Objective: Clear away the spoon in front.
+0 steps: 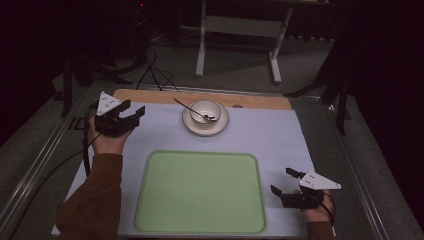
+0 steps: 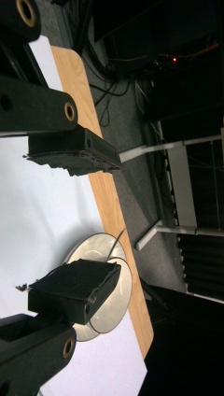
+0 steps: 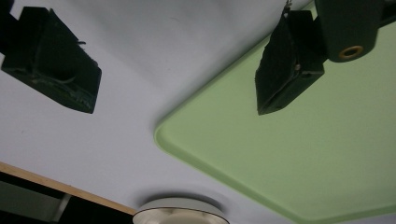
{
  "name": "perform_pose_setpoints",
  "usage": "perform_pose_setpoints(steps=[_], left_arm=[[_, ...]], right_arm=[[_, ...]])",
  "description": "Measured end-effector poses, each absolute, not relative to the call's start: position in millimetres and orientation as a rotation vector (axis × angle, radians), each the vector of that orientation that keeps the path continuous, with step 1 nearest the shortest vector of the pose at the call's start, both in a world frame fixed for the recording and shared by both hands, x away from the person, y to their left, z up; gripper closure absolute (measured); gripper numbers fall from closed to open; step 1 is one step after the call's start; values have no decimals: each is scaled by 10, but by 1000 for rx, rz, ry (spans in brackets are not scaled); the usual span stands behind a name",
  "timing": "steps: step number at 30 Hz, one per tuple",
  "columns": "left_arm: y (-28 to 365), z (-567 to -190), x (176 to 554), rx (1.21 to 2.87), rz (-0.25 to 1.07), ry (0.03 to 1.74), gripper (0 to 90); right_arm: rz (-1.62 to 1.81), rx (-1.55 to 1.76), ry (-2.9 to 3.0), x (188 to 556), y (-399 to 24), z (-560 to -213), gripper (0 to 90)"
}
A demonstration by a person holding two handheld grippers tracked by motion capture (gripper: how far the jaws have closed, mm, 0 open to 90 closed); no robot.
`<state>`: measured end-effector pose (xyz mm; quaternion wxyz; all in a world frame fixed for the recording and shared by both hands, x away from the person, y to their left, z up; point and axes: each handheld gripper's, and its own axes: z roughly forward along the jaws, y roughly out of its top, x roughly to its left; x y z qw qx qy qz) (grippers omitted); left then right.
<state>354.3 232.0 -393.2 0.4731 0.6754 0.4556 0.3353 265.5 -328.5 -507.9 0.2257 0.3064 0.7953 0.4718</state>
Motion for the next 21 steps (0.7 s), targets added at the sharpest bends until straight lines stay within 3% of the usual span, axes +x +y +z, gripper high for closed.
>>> perform_pose_setpoints(steps=[21], left_arm=[[2149,-3892,3852,1643,759,1119,442]], right_arm=[[1298,844,2197,2657,-3283,-5082,143]])
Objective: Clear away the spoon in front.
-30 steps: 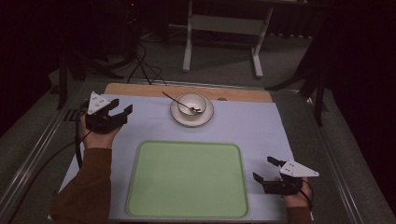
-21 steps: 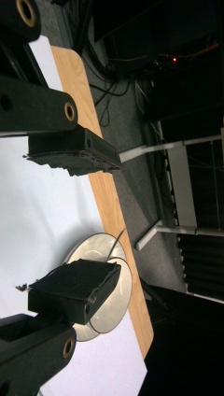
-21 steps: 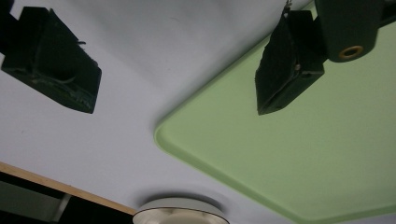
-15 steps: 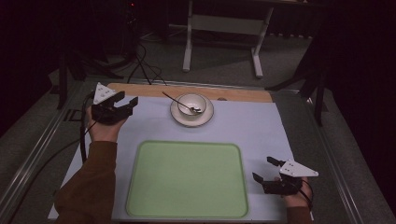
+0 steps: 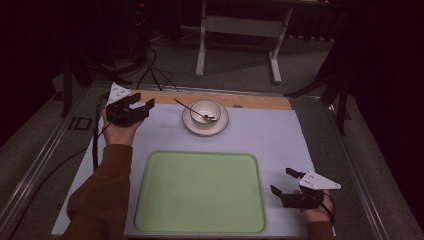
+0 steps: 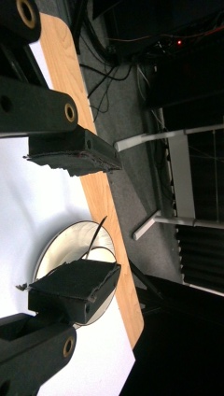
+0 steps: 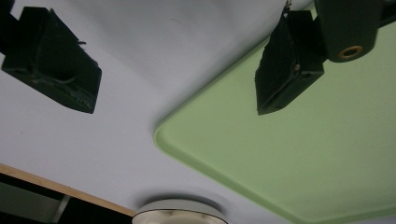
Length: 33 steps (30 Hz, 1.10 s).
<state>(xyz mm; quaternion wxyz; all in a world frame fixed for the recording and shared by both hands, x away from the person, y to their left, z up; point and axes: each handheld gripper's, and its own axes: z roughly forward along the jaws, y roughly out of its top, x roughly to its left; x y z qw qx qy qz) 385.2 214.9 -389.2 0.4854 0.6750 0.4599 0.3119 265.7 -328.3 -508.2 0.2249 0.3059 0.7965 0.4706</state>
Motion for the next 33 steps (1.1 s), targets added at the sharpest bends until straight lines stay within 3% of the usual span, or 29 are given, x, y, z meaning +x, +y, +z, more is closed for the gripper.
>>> perform_pose_setpoints(steps=[33], left_arm=[[1960,-4007,4288,1664,764,1095,410]], right_arm=[[1290,834,2209,2654,-3273,-5083,144]])
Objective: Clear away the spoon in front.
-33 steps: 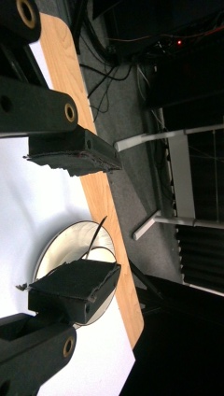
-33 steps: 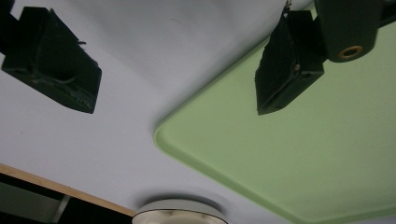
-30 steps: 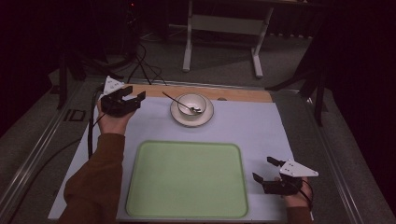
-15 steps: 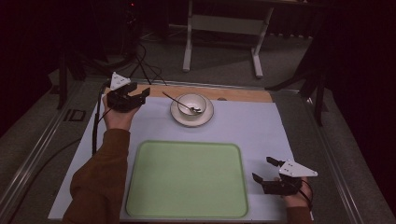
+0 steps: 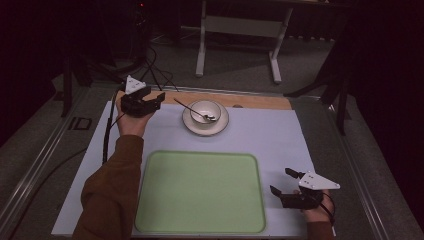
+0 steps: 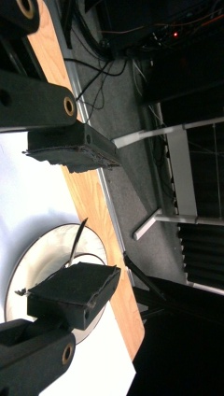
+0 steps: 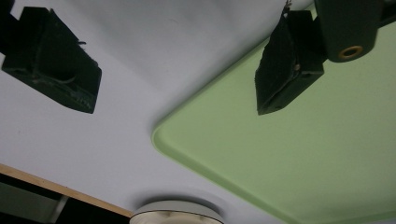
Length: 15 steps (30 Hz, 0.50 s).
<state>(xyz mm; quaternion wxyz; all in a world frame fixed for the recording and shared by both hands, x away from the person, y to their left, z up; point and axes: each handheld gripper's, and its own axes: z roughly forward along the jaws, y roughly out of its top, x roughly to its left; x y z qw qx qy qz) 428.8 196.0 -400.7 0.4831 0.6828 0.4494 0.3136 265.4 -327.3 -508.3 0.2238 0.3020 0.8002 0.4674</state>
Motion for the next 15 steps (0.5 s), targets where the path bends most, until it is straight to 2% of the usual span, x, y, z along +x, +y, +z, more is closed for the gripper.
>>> perform_pose_setpoints(steps=[15], left_arm=[[1878,-4183,4517,1650,727,1136,381]], right_arm=[[1290,832,2212,2656,-3267,-5086,144]])
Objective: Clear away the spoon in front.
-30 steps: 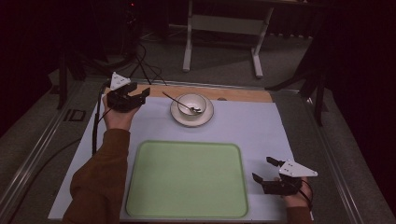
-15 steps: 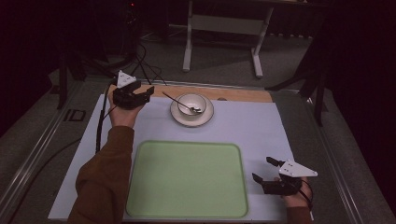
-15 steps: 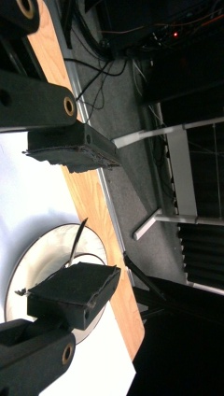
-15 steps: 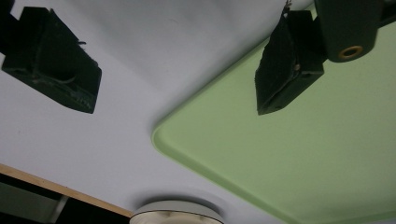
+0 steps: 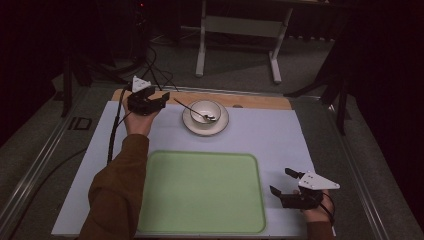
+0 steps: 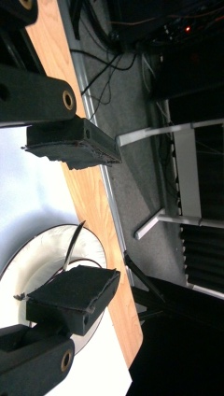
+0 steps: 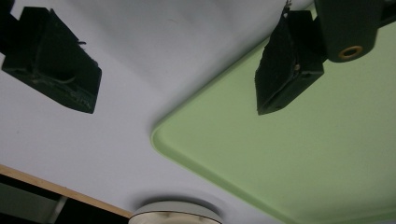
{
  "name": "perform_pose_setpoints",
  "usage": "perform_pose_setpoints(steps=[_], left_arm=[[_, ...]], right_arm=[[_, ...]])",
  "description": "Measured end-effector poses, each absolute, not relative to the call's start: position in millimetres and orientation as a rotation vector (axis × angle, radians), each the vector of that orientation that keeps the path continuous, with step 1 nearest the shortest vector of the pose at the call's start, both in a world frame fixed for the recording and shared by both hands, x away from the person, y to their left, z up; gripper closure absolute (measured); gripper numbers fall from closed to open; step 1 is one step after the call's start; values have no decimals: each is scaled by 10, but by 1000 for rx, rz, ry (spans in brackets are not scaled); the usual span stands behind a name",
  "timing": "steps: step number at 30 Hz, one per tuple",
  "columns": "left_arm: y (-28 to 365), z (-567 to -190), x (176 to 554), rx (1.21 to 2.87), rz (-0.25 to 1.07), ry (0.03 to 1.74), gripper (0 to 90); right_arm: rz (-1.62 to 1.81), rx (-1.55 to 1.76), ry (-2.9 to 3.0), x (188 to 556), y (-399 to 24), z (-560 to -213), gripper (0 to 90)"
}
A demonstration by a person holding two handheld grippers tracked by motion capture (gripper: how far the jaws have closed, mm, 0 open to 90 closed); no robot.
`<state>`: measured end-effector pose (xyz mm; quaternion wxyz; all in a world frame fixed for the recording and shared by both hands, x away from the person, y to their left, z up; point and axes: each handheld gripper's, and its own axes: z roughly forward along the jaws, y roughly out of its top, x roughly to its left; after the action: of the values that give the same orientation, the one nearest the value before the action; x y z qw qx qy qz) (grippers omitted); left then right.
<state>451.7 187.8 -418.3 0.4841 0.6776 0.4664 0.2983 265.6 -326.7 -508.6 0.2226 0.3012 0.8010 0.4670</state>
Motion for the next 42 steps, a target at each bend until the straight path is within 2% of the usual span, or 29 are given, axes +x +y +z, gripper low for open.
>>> perform_pose_setpoints(steps=[24,32,42], left_arm=[[1670,-4520,4833,1649,580,1199,344],[1557,-4695,4906,1663,530,1209,389],[1465,-4862,5004,1574,448,1252,407]], right_arm=[[1285,828,2217,2667,-3251,-5086,144],[1268,815,2226,2669,-3233,-5088,144],[1261,807,2232,2670,-3216,-5089,145]])
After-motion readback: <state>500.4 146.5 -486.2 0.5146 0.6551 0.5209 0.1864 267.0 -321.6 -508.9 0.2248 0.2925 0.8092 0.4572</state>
